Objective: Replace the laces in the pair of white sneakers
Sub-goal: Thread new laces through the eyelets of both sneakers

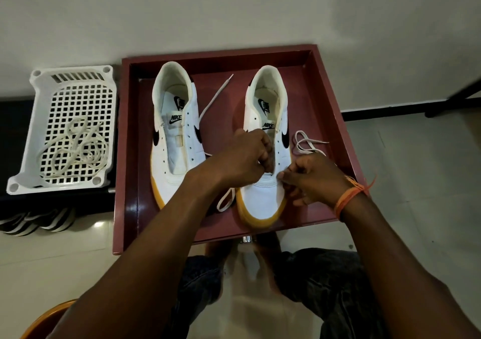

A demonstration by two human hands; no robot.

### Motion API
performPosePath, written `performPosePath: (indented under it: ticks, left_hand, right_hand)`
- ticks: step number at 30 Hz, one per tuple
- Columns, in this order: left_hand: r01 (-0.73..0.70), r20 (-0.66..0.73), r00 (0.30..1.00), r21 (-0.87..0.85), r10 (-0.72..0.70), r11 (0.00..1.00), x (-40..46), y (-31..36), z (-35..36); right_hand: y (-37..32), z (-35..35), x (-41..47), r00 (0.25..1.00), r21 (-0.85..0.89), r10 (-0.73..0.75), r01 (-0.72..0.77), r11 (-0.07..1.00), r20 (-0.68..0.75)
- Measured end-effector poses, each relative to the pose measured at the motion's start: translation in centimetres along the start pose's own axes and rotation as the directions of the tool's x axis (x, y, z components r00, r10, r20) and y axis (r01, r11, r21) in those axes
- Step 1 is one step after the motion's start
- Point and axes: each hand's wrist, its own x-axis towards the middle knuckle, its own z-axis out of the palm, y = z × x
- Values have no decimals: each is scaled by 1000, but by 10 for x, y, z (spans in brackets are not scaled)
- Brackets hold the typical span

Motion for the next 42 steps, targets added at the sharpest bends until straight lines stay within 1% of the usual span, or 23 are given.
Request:
performPosePath:
  ticks: [2,4,6,8,10,13,16,19,20,22,24,26,29,30,32,36,38,42]
  left_hand:
    - [1,-12,1000,85,0,996,2,0,6]
    - [26,-26,999,167,-22,986,6,-2,14]
    - [53,-39,998,211,-46,976,8,-2,18]
    - [60,-22,998,268,-56,962,9,1,19]
    - [89,35,994,314,-106,945,9,6,17]
    - [150,148,969,292,-199,945,7,13,11]
    - [184,167,959,238,-227,954,5,15,10]
    - [201,119,967,190,-226,961,4,15,13]
    - [202,110,969,170,-222,965,4,15,13]
    - [202,98,971,137,-216,970,3,16,14]
    - [204,49,976,109,-211,973,-1,17,18]
    - [206,-27,979,83,-204,975,-7,20,25]
    - [234,-133,965,57,-225,970,-14,21,35]
    - [242,-183,955,22,-234,970,-15,21,36]
    - [213,-264,939,-52,-219,976,-17,19,36]
    - [131,-256,956,-56,-141,990,-26,18,30]
    - [146,-264,953,-38,-150,989,-29,19,32]
    - [228,-295,931,5,-217,974,-28,23,36]
  right_hand:
    - [1,0,-2,1000,-30,-28,28,999,-5]
    - [3,3,-2,994,-101,-100,94,990,-46]
    - [4,5,-1,980,-176,-179,161,971,-91]
    - [5,7,-1,969,-221,-217,187,957,-121]
    - [6,8,-3,970,-195,-199,170,966,-140]
    - [5,8,-5,985,-58,-94,86,995,-145]
    - [4,5,-7,993,-4,-48,48,999,-107]
    - [4,6,-7,989,-26,-73,70,997,-131]
    - [5,8,-6,982,-76,-107,96,992,-154]
    - [7,10,-3,963,-239,-200,153,959,-184]
    - [8,14,-4,937,-353,-276,190,916,-212]
    - [8,16,-6,927,-351,-285,190,917,-245]
    - [10,20,-6,935,-273,-232,157,949,-269]
    - [10,20,-5,939,-251,-219,152,956,-265]
    - [12,19,-5,937,-225,-211,150,963,-278]
    - [11,16,-3,942,-237,-208,146,960,-263]
    - [9,17,-4,941,-278,-214,139,951,-263]
    - [13,17,-3,930,-304,-217,124,944,-297]
